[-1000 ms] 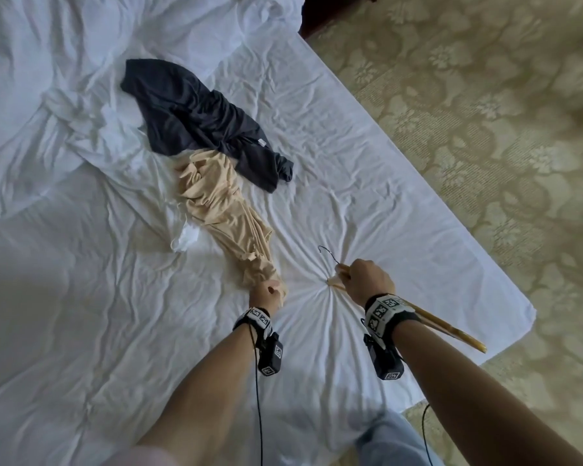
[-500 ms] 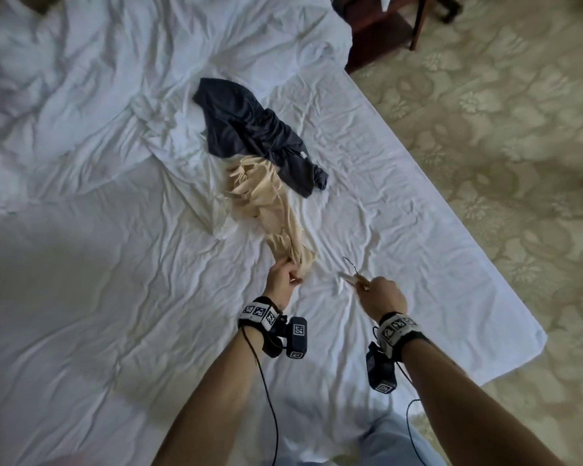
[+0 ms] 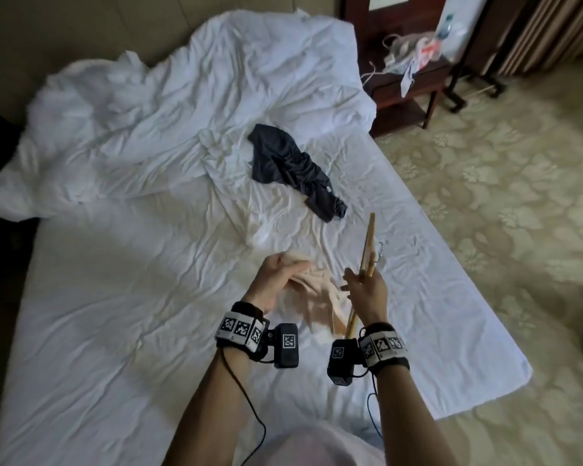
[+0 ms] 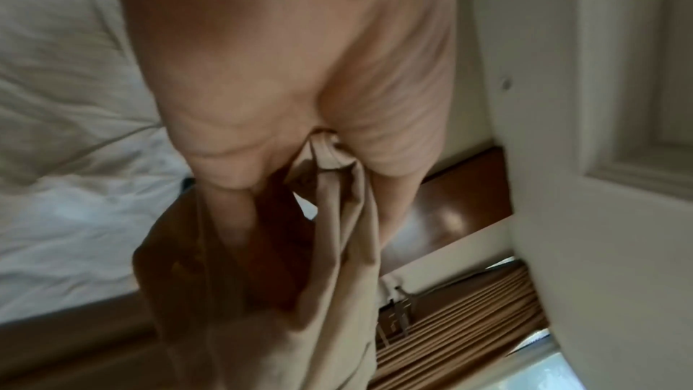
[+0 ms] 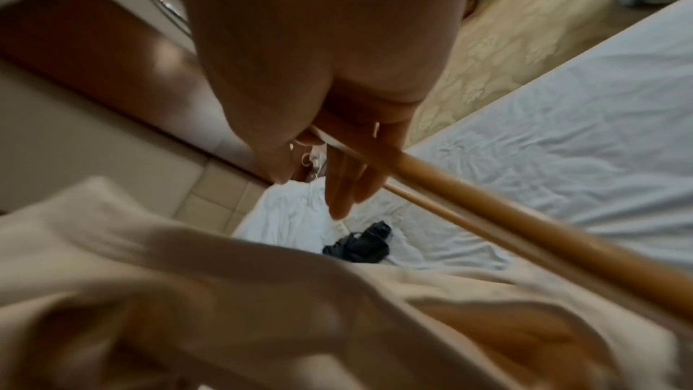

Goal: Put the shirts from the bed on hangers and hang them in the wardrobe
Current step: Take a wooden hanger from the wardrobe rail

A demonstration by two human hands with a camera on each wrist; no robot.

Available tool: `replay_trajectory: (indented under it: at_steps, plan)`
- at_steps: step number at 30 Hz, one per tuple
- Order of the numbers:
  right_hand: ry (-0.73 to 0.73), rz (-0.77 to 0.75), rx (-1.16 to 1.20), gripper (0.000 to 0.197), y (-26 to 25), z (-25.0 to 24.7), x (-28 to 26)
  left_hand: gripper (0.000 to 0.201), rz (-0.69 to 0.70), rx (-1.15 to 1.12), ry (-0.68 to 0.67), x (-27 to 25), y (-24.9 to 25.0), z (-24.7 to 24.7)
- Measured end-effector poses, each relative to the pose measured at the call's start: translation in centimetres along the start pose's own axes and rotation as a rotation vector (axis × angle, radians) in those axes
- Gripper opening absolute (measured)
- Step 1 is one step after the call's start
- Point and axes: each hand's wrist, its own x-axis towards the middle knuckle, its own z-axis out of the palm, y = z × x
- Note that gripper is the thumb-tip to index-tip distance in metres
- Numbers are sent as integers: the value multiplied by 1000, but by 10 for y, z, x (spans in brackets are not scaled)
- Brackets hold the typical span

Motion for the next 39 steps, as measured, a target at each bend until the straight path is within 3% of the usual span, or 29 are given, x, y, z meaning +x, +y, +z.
replay_trajectory:
  at_steps: [4,8,11,15,17,20,24,27,29,30,32,34,39]
  plan:
    - [-42,-76,71,43,-11,-7,-27,23,154,19,27,-46,46,-6]
    - [-56,-335,247,17,-79,-12,-89,26,352,46,103,-93,101,-18]
    - [-129,-546,375,18,-127,-18,-134,20,493,11,181,-125,133,-26]
    - [-266,-628,540,24,-171,-23,-183,16,632,29,184,-159,161,-27]
    - [-317,-685,546,7,-184,-23,-200,21,663,49,195,-169,169,-25]
    - [-324,-710,568,8,-193,-23,-213,32,669,73,251,-180,171,-21]
    - [-335,-658,561,26,-200,-34,-209,49,656,109,277,-192,161,-17]
    - [-350,-655,517,36,-206,-41,-201,57,739,372,463,-193,151,-17]
    - [-343,-675,472,29,-210,-46,-199,43,878,580,653,-198,148,-16]
    - [-357,-692,455,21,-212,-48,-199,31,927,618,674,-203,149,-11]
    - [-371,-723,427,20,-215,-52,-197,15,930,589,530,-214,151,3]
    - [-401,-723,450,33,-216,-54,-194,19,843,564,366,-222,149,17]
    - [-470,-724,380,41,-219,-61,-183,15,707,620,380,-222,143,18]
